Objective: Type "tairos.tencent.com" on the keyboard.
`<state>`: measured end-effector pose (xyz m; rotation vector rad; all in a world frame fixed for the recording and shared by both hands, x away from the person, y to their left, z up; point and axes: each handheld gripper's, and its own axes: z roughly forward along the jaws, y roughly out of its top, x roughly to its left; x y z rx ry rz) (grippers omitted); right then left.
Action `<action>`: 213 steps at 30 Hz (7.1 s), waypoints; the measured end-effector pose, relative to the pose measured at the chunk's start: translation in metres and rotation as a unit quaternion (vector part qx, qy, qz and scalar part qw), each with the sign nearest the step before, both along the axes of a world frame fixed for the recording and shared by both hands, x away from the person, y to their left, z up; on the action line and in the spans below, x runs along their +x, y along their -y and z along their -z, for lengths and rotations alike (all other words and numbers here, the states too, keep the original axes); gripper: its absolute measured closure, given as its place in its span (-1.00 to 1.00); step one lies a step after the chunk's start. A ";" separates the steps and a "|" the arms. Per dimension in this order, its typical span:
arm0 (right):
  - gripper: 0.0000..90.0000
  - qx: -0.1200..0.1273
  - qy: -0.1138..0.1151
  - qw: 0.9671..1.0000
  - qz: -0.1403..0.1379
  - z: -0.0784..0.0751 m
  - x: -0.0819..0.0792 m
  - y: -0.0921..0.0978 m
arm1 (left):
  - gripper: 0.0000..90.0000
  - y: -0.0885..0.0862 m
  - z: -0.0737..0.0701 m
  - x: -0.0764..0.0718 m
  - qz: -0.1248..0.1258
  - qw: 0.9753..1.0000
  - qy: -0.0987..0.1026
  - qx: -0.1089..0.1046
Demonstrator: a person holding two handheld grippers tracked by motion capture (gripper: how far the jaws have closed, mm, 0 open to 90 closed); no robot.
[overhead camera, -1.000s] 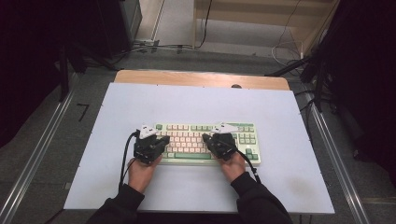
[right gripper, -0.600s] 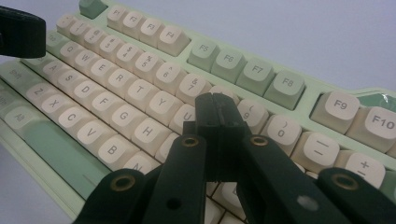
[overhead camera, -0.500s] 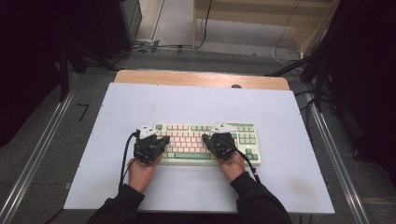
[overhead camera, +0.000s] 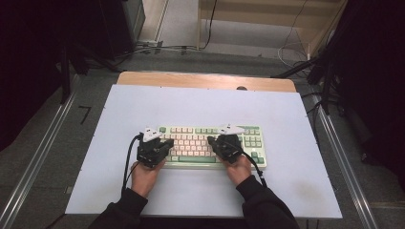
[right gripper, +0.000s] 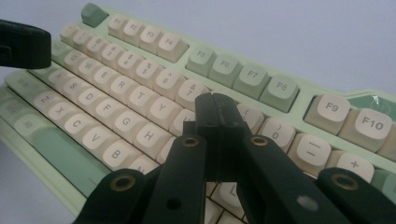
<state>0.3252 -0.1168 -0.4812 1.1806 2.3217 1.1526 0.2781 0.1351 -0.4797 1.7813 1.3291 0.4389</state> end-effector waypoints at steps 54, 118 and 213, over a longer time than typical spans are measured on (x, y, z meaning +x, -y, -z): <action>0.96 0.014 0.000 1.000 0.006 -0.007 -0.003 0.013 | 1.00 0.024 -0.003 0.017 0.016 1.000 0.003 -0.005; 0.96 0.014 -0.001 1.000 0.010 -0.005 -0.002 0.013 | 1.00 0.036 0.000 0.024 0.027 1.000 -0.002 0.004; 0.96 0.010 -0.002 1.000 0.022 -0.006 -0.001 0.018 | 1.00 0.005 -0.002 0.007 0.012 1.000 -0.004 -0.013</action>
